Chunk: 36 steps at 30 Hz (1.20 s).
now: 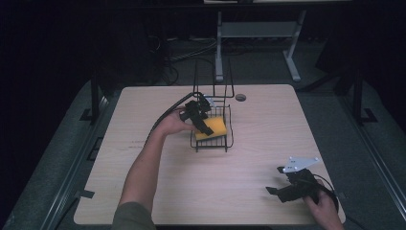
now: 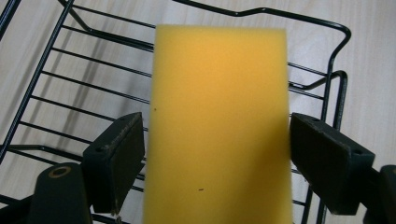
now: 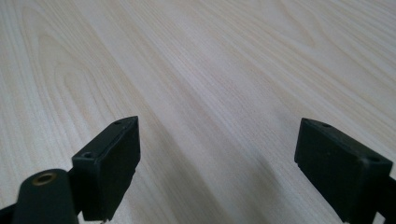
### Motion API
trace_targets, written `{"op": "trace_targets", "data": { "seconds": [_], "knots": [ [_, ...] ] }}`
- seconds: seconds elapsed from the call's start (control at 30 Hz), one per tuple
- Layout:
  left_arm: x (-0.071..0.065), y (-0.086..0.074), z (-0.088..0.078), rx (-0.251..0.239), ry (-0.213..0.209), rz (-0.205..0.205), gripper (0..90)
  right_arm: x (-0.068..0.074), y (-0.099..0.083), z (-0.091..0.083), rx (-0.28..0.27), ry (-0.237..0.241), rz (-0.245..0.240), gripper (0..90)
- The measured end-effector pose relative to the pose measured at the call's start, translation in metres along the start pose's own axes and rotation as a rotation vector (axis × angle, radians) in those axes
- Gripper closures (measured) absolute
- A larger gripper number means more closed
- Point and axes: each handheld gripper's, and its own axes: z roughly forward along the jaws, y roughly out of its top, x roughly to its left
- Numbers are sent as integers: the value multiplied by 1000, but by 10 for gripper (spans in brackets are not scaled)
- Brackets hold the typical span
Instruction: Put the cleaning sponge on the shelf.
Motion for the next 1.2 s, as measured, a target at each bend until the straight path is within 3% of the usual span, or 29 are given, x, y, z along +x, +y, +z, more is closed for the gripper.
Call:
{"op": "trace_targets", "data": {
  "seconds": [0.5,0.93,1.1,1.2],
  "knots": [
    [-7,1,-9,-1,-5,2,188,2,1,1,7,2,-5,140],
    [-16,3,-15,3,2,70,201,3,3,3,12,6,-3,140],
    [-24,2,-16,-37,15,74,203,2,3,4,11,6,-2,140],
    [-26,-1,-17,-35,16,75,207,1,3,4,10,7,1,140]
  ]
}}
